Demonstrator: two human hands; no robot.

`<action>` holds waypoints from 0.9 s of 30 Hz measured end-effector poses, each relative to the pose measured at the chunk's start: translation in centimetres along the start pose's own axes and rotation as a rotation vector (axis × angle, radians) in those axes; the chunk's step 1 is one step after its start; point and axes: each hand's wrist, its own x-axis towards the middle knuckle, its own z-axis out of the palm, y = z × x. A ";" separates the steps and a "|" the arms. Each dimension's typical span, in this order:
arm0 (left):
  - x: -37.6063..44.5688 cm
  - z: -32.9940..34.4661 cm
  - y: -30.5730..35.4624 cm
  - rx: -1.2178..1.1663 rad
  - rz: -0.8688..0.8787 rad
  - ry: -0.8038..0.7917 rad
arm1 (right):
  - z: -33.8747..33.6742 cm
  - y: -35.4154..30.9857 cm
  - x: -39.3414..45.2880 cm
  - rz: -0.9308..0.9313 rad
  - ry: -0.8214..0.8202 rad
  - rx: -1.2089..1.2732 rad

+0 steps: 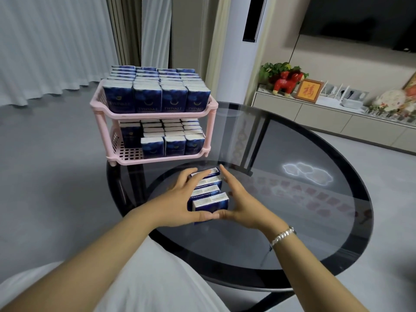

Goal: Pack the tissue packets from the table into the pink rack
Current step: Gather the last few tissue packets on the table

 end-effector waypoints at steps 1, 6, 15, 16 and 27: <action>0.1 0.1 -0.1 -0.016 -0.001 -0.001 | -0.3 0.0 0.3 0.026 -0.032 0.006; 1.1 0.3 0.2 -0.160 -0.045 0.015 | 0.3 0.0 1.4 0.046 -0.089 0.012; 0.9 -0.1 -0.4 -0.144 -0.037 0.021 | -1.0 0.4 1.8 0.066 -0.156 0.113; 0.9 -0.2 -0.4 -0.154 -0.039 0.031 | -1.1 0.3 1.9 0.064 -0.160 0.107; -0.8 -2.5 -1.5 -0.490 -0.082 0.209 | -1.4 -3.0 4.1 0.057 -0.252 0.243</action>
